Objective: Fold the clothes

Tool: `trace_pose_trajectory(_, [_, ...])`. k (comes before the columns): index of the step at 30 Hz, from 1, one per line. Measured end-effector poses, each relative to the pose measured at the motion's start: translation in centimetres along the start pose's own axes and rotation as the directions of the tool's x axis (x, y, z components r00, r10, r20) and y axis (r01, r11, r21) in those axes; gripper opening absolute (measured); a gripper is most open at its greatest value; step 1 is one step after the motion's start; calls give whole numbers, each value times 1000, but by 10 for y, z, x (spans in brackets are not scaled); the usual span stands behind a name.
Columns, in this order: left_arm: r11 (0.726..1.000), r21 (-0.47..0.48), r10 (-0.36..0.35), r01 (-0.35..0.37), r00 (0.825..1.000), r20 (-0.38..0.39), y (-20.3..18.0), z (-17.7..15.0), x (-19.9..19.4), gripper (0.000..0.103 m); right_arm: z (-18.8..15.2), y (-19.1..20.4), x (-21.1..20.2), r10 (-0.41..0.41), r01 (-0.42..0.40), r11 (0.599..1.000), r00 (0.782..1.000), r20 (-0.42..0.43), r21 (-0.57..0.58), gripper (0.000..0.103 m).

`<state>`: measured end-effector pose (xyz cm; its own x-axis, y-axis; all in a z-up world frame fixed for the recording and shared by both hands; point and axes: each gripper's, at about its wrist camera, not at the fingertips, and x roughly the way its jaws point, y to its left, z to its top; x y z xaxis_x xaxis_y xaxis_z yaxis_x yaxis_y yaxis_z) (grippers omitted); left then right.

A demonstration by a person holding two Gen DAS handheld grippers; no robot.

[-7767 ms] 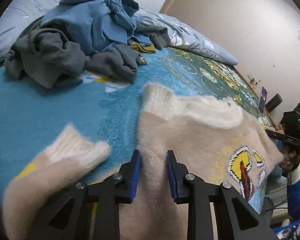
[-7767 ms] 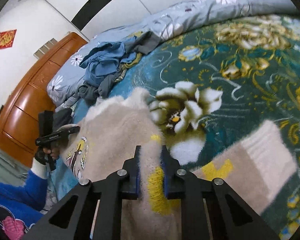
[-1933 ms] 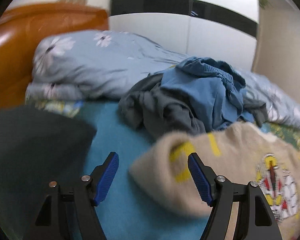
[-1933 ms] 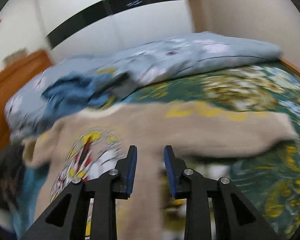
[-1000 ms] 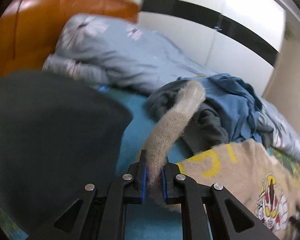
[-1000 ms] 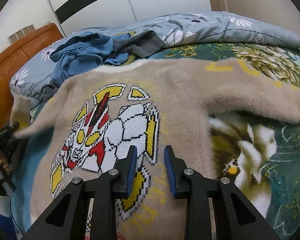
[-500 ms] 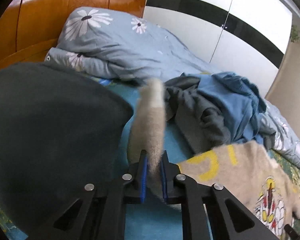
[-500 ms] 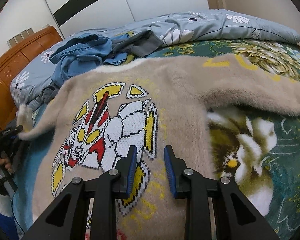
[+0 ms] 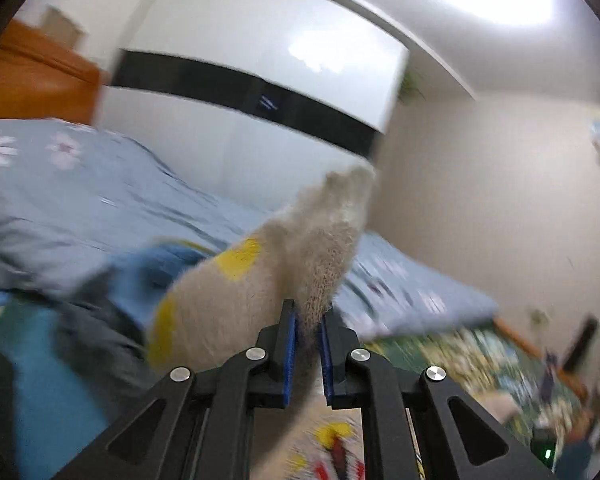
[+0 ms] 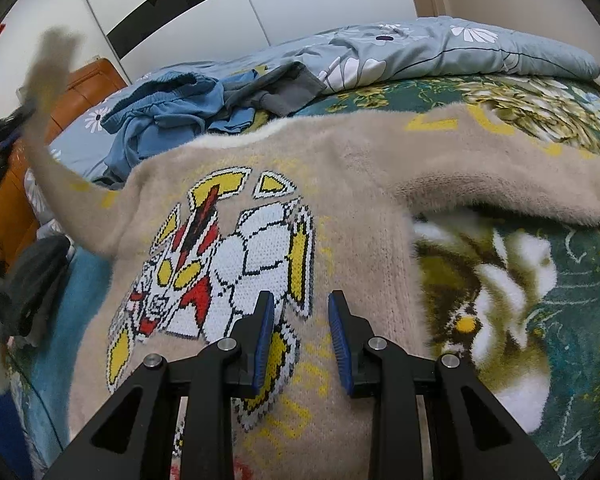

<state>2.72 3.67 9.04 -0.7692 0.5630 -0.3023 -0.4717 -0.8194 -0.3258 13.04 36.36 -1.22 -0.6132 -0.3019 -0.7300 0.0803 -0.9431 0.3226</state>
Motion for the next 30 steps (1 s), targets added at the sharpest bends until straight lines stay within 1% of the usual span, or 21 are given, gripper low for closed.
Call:
trace_pose_trajectory(2, [998,20,-53,55,995,-87,-18,-20,26,11,-1,-4,-3,7,-7,1000,1000,7,18,29])
trace_pose_trajectory(4, [995,42,-78,87,978,-194,-34,-45,53,11,-1,-11,-7,14,-14,999,1000,16,38,29])
trace_pose_trajectory(7, [992,80,-68,98,948,-311,-48,-77,81,12,0,-20,-11,26,-28,997,999,23,74,29])
trace_pose_trajectory(11, [993,101,-7,54,910,-415,-50,-107,103,12,4,-28,-13,54,-57,991,998,28,121,29])
trace_pose_trajectory(12, [994,95,-2,48,899,-438,-49,-112,107,14,5,-29,-14,58,-61,990,998,31,128,29])
trace_pose_trajectory(14, [996,70,-15,55,881,-474,-47,-120,110,20,7,-30,-13,70,-74,986,997,34,148,29])
trace_pose_trajectory(15, [996,56,-31,66,874,-485,-47,-123,109,32,8,-31,-12,77,-81,984,996,35,159,29])
trace_pose_trajectory(16, [996,46,-46,78,870,-491,-47,-124,106,46,10,-32,-11,83,-88,981,996,37,170,29])
trace_pose_trajectory(17, [995,40,-60,91,868,-494,-49,-123,102,50,11,-33,-11,91,-97,978,995,40,182,29])
trace_pose_trajectory(18, [994,41,-66,98,869,-491,-50,-122,95,55,13,-34,-10,99,-106,975,994,45,195,29])
trace_pose_trajectory(20, [993,58,-65,105,877,-476,-53,-116,75,62,17,-33,-9,126,-136,968,990,57,213,29])
trace_pose_trajectory(21, [993,69,-56,99,886,-460,-52,-113,65,64,20,-32,-7,140,-149,965,989,57,217,29])
trace_pose_trajectory(22, [993,91,-25,71,900,-435,-48,-111,52,67,22,-31,-5,153,-162,962,987,54,220,29])
trace_pose_trajectory(23, [992,122,27,25,912,-409,-43,-110,40,70,24,-29,-3,166,-174,959,985,52,222,29])
trace_pose_trajectory(24, [988,154,85,-28,920,-381,-36,-110,30,71,26,-28,1,177,-183,957,983,49,226,29])
trace_pose_trajectory(25, [975,194,172,-108,919,-356,-26,-112,20,72,28,-27,5,182,-188,955,982,46,230,29])
trace_pose_trajectory(26, [959,218,250,-182,903,-350,-15,-114,12,72,30,-27,10,186,-191,953,982,44,233,29])
trace_pose_trajectory(27, [946,226,304,-234,883,-359,-4,-117,8,72,33,-29,16,192,-197,948,980,41,248,29])
trace_pose_trajectory(28, [936,219,342,-276,861,-377,8,-120,6,73,36,-31,21,200,-203,941,979,39,269,29])
trace_pose_trajectory(30, [919,185,393,-347,814,-427,33,-125,6,73,41,-36,32,212,-214,924,976,41,316,29])
